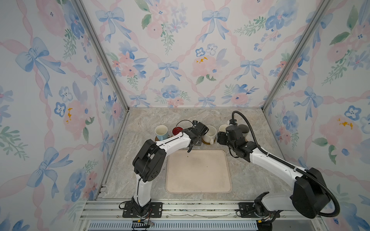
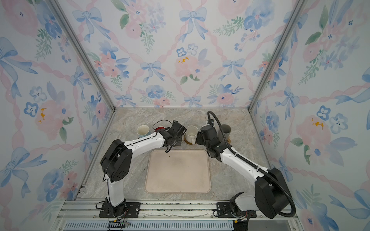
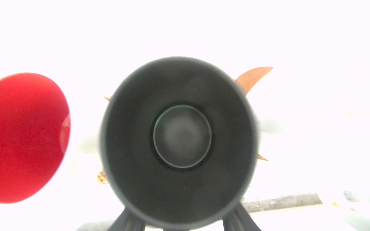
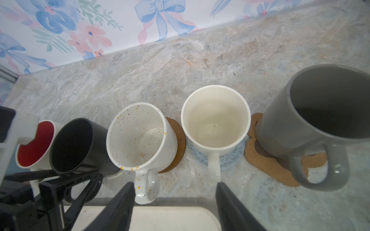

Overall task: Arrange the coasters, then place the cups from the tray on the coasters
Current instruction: 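Open and raise the left gripper while the right gripper releases the speckled mug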

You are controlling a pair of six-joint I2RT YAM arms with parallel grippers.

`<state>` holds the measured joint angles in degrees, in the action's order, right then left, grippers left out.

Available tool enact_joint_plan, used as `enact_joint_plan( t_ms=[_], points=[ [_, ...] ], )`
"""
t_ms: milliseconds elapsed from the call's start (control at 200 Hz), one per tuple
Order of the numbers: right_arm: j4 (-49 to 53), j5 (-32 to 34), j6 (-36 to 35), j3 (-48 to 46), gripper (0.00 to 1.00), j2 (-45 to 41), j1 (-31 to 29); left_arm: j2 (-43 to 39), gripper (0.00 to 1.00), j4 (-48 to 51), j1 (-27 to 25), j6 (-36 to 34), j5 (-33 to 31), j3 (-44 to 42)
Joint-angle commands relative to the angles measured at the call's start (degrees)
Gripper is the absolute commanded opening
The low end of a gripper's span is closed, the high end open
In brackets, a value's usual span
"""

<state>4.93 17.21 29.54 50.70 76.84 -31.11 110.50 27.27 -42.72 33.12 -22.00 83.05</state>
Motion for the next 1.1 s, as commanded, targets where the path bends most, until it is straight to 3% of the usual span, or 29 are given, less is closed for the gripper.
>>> enact_joint_plan(
  t_ms=[0, 195, 260, 395, 450, 585, 665, 870, 1095],
  points=[
    [-6.12, -1.3, -0.49, -3.02, 0.69, -4.31, 0.15, -3.24, 0.6, -0.28, -1.1, -1.12, -3.98, 0.16],
    [-10.14, -0.81, -4.49, -5.75, 0.74, -8.5, -0.98, -6.69, 0.66, -0.94, -2.69, -1.81, -7.04, -0.3],
    [-11.75, -0.43, -5.89, -6.73, 0.84, -9.78, -1.66, -7.97, 0.69, -1.18, -3.14, -2.07, -7.74, -0.5],
    [-13.16, 0.84, -7.98, -7.54, 0.87, -11.87, -3.08, -10.91, 0.78, -1.81, -3.73, -2.57, -9.41, -1.56],
    [-13.03, 1.3, -8.31, -7.54, 1.0, -12.52, -3.34, -12.38, 0.84, -2.5, -3.86, -3.06, -10.69, -2.6],
    [-12.17, 2.52, -9.26, -7.63, 0.97, -13.95, -3.76, -16.71, 0.97, -4.72, -3.86, -3.7, -14.28, -6.23],
    [-11.14, 3.79, -10.19, -7.63, 0.97, -14.84, -3.87, -20.01, 0.98, -6.6, -3.86, -4.65, -15.69, -9.04],
    [-6.46, 8.71, -16.12, -7.78, 0.97, -18.08, -3.78, -32.13, 0.98, -18.13, -2.2, -10.25, -16.87, -22.47],
    [-1.58, 11.02, -19.65, -9.96, 0.97, -24.53, 0.14, -51.2, 0.98, -36.58, 3.67, -20.04, -9.39, -44.03]
  ],
)
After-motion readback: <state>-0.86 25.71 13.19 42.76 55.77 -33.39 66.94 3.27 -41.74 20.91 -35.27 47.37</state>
